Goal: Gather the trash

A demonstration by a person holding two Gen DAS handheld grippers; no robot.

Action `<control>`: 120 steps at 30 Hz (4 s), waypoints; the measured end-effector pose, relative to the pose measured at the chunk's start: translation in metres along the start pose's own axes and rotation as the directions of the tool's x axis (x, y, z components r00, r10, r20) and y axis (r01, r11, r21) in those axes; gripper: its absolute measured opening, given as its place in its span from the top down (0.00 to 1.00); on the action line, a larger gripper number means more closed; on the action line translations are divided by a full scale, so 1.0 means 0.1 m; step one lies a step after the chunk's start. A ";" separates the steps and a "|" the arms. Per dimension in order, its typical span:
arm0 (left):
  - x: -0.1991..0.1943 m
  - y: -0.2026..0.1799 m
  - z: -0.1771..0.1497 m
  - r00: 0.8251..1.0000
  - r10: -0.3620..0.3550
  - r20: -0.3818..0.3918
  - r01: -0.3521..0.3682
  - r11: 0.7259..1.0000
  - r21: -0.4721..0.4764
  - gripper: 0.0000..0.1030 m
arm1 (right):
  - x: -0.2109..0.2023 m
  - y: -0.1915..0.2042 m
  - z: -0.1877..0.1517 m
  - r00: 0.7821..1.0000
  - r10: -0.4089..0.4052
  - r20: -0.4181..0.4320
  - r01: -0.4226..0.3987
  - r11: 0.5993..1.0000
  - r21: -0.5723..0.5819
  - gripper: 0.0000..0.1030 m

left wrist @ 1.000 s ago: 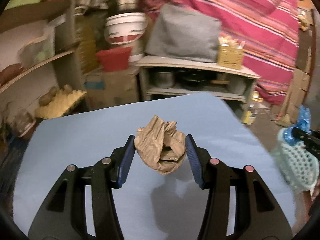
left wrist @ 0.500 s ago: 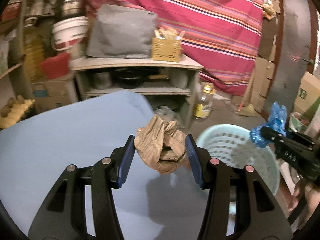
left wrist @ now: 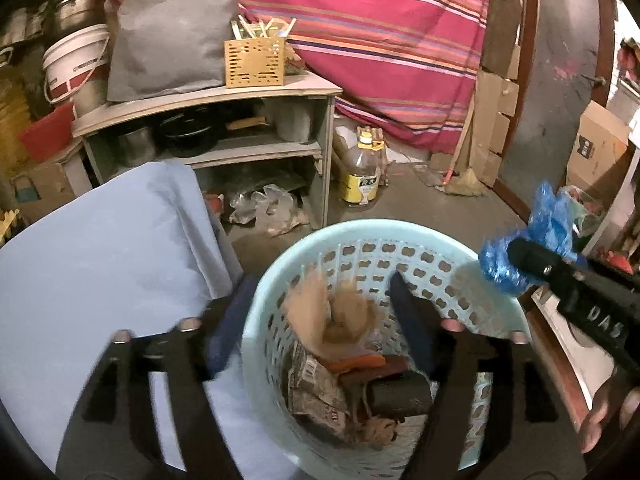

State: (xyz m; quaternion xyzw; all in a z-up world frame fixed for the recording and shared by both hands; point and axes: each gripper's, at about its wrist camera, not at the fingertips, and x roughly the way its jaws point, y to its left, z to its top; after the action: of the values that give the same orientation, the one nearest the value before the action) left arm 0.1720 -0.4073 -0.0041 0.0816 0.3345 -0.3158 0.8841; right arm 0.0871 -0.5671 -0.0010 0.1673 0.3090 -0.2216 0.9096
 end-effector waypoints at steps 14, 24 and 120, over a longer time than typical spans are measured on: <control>-1.24 0.84 -0.35 0.955 0.252 0.157 -0.252 0.968 -0.018 0.05 | 0.18 0.48 -0.16 0.996 0.068 -0.061 -0.072 0.996 -0.059 0.28; -2.40 1.58 -1.06 0.899 0.392 0.197 -0.372 0.919 -0.130 0.05 | -0.40 0.81 -0.33 0.997 0.078 0.027 -0.077 0.997 -0.032 0.11; -3.19 2.10 -2.48 0.758 0.606 0.242 -0.526 0.787 -0.322 0.05 | -1.82 2.50 -2.28 0.926 0.283 0.250 -0.163 0.896 -0.413 0.05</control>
State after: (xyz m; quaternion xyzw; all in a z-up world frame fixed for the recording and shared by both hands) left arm -0.0174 0.0072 -0.0022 0.0203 0.1745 0.0011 0.9844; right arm -0.0270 -0.2003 -0.0148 -0.0159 0.1816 -0.0725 0.9806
